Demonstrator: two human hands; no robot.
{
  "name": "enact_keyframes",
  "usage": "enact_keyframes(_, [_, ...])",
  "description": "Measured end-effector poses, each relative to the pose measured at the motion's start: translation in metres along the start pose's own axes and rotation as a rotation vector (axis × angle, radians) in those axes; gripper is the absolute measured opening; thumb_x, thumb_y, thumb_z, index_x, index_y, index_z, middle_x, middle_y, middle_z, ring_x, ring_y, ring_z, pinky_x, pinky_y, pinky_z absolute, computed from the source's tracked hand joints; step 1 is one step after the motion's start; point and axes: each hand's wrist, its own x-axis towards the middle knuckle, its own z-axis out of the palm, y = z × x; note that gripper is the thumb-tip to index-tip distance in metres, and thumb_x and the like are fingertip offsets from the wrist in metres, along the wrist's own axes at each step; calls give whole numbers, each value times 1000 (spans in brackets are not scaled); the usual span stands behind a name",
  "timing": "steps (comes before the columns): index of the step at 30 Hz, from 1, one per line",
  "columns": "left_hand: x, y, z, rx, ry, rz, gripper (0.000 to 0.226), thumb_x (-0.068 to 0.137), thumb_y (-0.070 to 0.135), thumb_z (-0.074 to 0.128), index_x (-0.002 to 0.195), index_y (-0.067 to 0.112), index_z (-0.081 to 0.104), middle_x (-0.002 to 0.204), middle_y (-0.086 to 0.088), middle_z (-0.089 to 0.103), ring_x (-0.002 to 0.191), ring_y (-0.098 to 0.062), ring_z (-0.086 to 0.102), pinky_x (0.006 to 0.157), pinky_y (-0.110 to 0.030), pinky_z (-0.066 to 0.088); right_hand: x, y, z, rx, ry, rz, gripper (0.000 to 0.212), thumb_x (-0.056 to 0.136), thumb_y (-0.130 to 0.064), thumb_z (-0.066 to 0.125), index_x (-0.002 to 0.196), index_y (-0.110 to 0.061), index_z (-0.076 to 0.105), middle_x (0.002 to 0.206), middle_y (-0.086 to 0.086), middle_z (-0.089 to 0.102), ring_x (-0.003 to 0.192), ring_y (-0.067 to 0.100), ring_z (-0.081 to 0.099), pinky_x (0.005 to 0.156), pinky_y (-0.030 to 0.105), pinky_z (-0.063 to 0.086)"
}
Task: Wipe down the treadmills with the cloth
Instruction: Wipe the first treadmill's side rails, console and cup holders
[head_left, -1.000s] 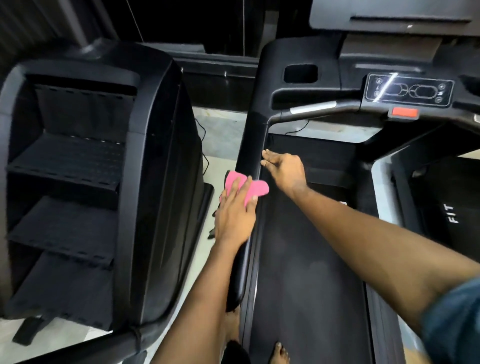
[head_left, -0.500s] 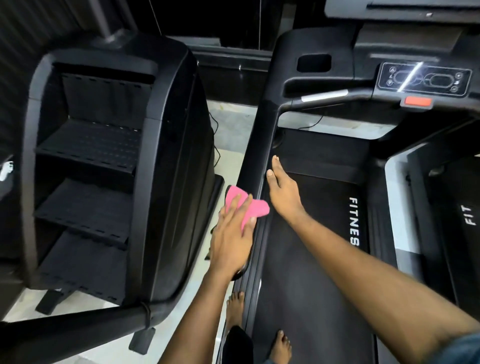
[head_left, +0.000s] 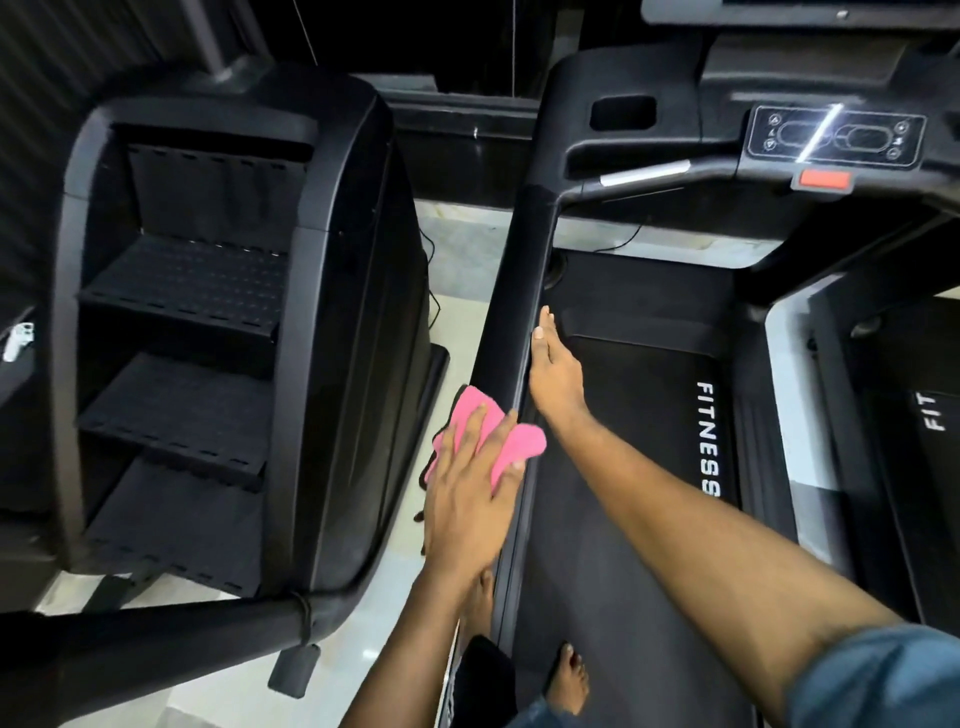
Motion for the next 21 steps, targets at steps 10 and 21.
enact_keyframes(10, [-32, -3, 4, -113, 143, 21, 51, 102, 35, 38, 153, 40, 38, 160, 24, 27, 148, 9, 8, 121, -22, 7, -19, -12, -18, -32, -63, 61, 46, 110, -37, 37, 155, -26, 40, 161, -7, 36, 150, 10, 29, 116, 17, 18])
enact_keyframes(21, [101, 66, -85, -360, 302, -59, 39, 101, 40, 41, 137, 36, 55, 122, -4, 68, 113, -25, 62, 95, -37, 49, -32, -52, -97, -37, 105, 12, 38, 108, -37, 44, 132, -21, 68, 133, 2, 67, 129, 20, 56, 102, 24, 37])
